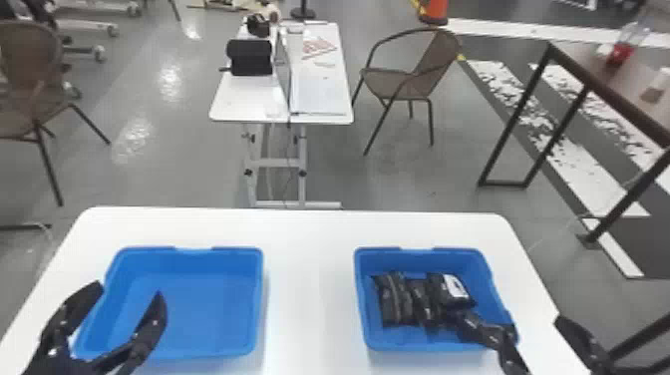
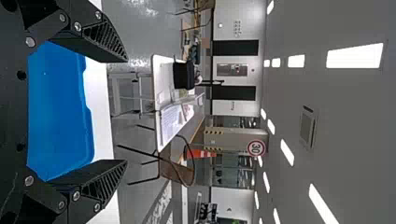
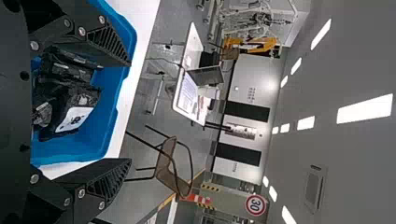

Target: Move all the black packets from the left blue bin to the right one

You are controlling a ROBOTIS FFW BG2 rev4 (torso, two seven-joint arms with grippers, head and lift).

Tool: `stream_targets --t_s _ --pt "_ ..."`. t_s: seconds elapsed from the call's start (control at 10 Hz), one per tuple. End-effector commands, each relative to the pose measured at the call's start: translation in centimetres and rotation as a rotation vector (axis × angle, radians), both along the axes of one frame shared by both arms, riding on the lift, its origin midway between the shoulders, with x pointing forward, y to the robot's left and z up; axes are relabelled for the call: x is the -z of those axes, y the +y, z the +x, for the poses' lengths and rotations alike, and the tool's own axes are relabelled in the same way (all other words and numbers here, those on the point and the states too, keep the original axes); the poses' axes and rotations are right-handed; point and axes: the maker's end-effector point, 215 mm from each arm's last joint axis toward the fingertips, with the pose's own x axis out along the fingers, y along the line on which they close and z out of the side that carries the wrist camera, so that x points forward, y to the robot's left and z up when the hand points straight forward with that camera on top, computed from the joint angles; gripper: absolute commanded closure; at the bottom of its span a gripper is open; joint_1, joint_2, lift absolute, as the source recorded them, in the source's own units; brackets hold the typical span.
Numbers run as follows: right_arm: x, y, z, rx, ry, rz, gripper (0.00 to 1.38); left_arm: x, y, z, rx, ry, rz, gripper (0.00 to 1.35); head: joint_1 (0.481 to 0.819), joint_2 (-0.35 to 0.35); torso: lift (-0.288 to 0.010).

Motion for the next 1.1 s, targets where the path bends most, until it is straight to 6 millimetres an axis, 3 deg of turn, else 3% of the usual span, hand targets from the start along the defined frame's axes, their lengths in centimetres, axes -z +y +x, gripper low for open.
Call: stream_targets --t_s 0.0,1.0 --pt "0.03 -0.05 -0.12 0.003 0.005 0.006 0.32 0.20 -0.88 0.07 -0.002 0.007 -0.029 0.29 0.695 -0.139 0.000" --pt "-0.10 -0.06 0.22 0.008 0.013 0.023 0.33 1.04 -1.09 -0.15 -0.002 0.034 -0.059 0.29 0.695 -0.159 0.000"
